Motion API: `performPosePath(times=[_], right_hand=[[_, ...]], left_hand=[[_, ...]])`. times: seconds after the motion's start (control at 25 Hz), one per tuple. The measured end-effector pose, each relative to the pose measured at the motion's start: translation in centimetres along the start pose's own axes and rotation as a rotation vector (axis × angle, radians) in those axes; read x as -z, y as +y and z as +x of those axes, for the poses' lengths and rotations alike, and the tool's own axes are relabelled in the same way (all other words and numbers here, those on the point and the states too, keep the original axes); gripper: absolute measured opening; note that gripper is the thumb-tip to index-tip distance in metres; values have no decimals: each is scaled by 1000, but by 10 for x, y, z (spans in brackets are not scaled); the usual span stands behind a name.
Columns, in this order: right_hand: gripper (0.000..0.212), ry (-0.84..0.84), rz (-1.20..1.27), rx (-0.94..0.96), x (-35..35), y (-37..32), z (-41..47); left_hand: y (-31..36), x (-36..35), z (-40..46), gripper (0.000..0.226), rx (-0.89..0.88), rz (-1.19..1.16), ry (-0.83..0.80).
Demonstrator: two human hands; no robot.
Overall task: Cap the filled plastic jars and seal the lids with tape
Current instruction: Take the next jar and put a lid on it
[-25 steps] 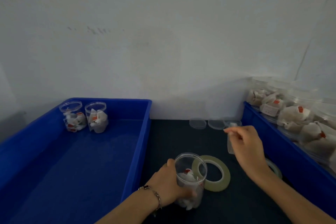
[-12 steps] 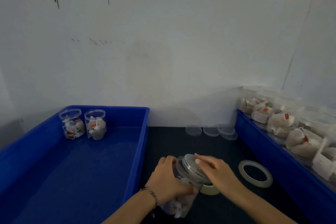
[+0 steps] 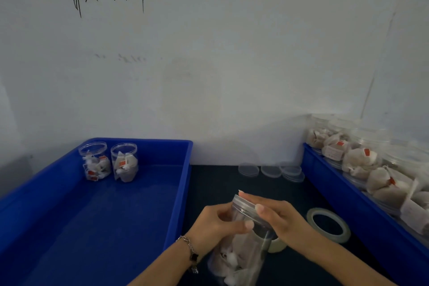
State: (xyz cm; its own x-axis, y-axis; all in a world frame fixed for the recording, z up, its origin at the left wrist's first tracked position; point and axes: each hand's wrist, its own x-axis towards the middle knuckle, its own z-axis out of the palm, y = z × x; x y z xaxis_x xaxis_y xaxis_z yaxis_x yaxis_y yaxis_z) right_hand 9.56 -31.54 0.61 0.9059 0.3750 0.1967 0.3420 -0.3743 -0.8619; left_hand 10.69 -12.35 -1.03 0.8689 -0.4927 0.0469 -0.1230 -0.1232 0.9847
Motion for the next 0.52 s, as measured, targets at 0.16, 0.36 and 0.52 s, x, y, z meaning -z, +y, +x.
performPosePath(times=[0.16,0.36,0.52], right_hand=[[44,-33,-22,45,0,-4,-2],[45,-96,-162,37,-3,-5,-9],[62,-134,-504,-172,-14,-10,-6]], left_hand=[[0,2,0,55,47,-143,-19],[5,-4,-4,48,-22,27,-24],[2,-14,-5,56,-106,594,103]])
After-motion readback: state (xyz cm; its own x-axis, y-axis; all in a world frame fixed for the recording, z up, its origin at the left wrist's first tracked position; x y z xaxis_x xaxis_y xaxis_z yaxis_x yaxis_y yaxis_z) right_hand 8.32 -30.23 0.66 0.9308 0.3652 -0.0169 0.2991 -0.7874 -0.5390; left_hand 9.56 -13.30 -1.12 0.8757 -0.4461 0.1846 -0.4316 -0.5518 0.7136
